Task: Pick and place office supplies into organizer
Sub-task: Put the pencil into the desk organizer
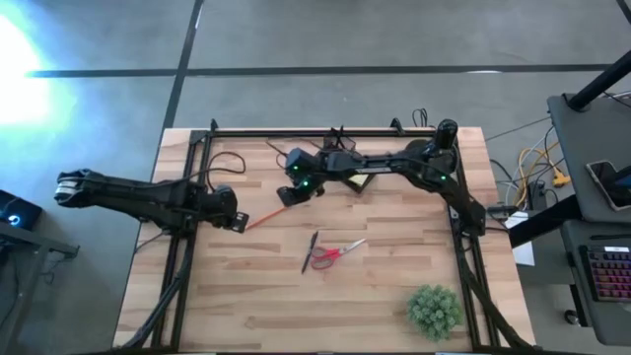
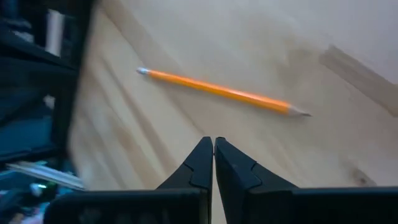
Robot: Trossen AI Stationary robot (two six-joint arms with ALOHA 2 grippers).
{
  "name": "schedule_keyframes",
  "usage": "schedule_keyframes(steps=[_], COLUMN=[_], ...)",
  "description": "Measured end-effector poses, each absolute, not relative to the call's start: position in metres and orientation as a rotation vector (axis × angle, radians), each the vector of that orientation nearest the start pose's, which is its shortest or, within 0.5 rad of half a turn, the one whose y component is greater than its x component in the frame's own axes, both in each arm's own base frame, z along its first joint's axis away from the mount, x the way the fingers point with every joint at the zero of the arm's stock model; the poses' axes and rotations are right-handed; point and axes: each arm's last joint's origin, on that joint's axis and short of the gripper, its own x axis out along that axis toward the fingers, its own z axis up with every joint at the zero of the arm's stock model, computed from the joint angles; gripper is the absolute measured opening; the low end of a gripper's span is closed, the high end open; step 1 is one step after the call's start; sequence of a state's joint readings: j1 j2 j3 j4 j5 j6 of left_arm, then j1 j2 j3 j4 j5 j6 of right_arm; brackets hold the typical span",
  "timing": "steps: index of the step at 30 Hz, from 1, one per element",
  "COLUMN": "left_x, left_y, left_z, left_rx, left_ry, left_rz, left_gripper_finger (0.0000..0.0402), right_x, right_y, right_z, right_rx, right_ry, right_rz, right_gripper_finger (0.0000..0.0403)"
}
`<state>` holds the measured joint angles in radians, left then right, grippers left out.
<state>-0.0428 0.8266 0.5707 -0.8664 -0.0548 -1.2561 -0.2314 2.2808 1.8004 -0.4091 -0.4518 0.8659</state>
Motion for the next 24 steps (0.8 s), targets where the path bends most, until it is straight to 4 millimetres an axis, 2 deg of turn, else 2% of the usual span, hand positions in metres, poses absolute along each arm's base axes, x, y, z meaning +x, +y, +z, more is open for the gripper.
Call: schedule_keyframes(steps=[5,11,17,24], left_x=[0.131,0.130,0.131,0.135], left_y=[-0.005,-0.005,-0.005,-0.005], left_z=[0.202,0.201,0.196,0.192], left_rx=[-1.081,-1.074,-1.069,-1.082], left_ry=[0.943,0.925,0.940,0.903], left_rz=[0.702,0.695,0.706,0.680], left_gripper_finger=[0.0000,0.0000,0.0000,0.0000], right_x=[0.494,0.500,0.497,0.492], right_y=[-0.100,-0.103,-0.109,-0.107], right_z=[0.158,0.155,0.151,0.135], right_rx=[1.047,0.976,0.962,0.964], right_ry=[1.007,1.010,1.022,1.046], right_rz=[-0.215,-0.282,-0.342,-0.333], right_gripper_finger=[0.0011,0.0011,0.0011,0.0011])
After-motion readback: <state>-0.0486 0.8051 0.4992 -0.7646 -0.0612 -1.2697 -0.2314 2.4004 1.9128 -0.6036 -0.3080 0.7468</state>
